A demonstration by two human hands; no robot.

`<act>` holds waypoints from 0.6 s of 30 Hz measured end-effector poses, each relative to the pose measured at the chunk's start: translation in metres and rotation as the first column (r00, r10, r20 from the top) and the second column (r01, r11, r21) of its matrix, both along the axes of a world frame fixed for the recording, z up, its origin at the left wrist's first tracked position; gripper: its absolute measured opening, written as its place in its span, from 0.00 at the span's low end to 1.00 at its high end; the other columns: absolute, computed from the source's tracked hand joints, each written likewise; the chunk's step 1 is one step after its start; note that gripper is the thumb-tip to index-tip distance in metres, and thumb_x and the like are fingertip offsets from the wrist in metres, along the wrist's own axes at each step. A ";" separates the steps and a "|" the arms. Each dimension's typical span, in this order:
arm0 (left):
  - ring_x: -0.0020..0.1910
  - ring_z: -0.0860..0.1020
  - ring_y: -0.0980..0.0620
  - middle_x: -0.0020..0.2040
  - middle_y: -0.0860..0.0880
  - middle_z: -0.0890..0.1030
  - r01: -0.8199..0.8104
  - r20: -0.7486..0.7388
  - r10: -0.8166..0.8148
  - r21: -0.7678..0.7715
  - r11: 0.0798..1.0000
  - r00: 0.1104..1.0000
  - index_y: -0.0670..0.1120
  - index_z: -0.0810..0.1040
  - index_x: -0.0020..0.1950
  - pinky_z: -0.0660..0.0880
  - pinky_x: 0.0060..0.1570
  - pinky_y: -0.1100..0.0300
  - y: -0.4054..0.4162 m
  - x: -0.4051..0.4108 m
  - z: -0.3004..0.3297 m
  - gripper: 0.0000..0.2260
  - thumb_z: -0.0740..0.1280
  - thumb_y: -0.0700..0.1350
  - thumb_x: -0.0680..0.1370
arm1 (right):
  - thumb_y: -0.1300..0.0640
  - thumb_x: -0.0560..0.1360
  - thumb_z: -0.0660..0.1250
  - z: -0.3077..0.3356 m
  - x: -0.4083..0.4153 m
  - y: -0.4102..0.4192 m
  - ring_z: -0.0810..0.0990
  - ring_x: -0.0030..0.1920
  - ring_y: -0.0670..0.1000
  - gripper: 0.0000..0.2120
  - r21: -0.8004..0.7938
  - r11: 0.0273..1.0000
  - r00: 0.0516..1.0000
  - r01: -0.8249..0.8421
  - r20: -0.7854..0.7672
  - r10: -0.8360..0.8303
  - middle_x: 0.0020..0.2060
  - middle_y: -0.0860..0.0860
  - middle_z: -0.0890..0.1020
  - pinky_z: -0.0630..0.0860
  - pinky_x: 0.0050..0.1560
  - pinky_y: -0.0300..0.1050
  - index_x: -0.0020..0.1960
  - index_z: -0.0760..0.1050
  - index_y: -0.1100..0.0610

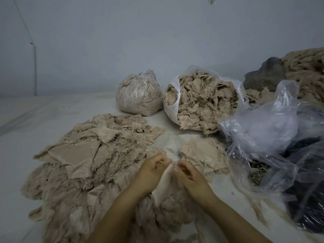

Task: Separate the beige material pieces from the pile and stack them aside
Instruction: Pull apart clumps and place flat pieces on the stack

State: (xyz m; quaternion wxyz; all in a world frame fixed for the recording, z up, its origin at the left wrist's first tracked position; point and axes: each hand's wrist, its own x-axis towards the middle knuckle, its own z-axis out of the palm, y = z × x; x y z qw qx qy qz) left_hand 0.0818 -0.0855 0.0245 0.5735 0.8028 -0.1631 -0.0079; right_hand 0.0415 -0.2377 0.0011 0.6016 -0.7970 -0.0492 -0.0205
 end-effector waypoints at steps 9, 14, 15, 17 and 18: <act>0.31 0.72 0.58 0.30 0.56 0.75 0.068 -0.107 -0.078 -0.093 0.993 0.991 0.50 0.75 0.33 0.69 0.33 0.67 0.000 -0.010 -0.009 0.15 0.61 0.51 0.79 | 0.55 0.79 0.63 0.001 0.008 0.015 0.68 0.33 0.50 0.16 0.365 0.912 0.976 0.184 0.043 -0.214 0.30 0.54 0.70 0.67 0.36 0.44 0.35 0.69 0.62; 0.31 0.75 0.55 0.31 0.51 0.78 0.050 -0.169 -0.076 -0.152 0.987 0.983 0.43 0.77 0.34 0.72 0.33 0.66 0.011 -0.011 -0.016 0.15 0.65 0.52 0.74 | 0.55 0.80 0.62 0.001 0.012 0.002 0.66 0.30 0.46 0.18 0.367 0.867 0.911 0.337 0.103 -0.398 0.27 0.47 0.68 0.65 0.32 0.40 0.31 0.67 0.56; 0.31 0.75 0.52 0.31 0.47 0.77 0.038 -0.179 -0.070 -0.171 0.984 0.981 0.40 0.77 0.35 0.72 0.33 0.64 0.013 -0.009 -0.017 0.16 0.65 0.53 0.72 | 0.55 0.80 0.62 -0.001 0.012 0.001 0.67 0.30 0.46 0.18 0.363 0.864 0.906 0.350 0.102 -0.410 0.27 0.48 0.68 0.65 0.31 0.40 0.31 0.68 0.56; 0.26 0.68 0.52 0.27 0.47 0.71 -0.026 -0.190 -0.010 -0.187 0.982 0.982 0.42 0.74 0.32 0.67 0.28 0.64 0.019 -0.008 -0.019 0.17 0.66 0.55 0.71 | 0.54 0.79 0.63 -0.002 0.012 -0.002 0.67 0.28 0.45 0.18 0.402 0.823 0.885 0.401 0.063 -0.462 0.26 0.47 0.69 0.66 0.29 0.39 0.30 0.69 0.54; 0.24 0.64 0.54 0.24 0.50 0.67 -0.081 -0.187 0.046 -0.181 0.980 0.981 0.45 0.71 0.29 0.63 0.26 0.64 0.022 -0.007 -0.020 0.17 0.66 0.55 0.71 | 0.54 0.79 0.64 0.000 0.013 -0.007 0.68 0.28 0.46 0.18 0.428 0.788 0.863 0.443 0.034 -0.503 0.25 0.47 0.69 0.66 0.30 0.39 0.30 0.69 0.54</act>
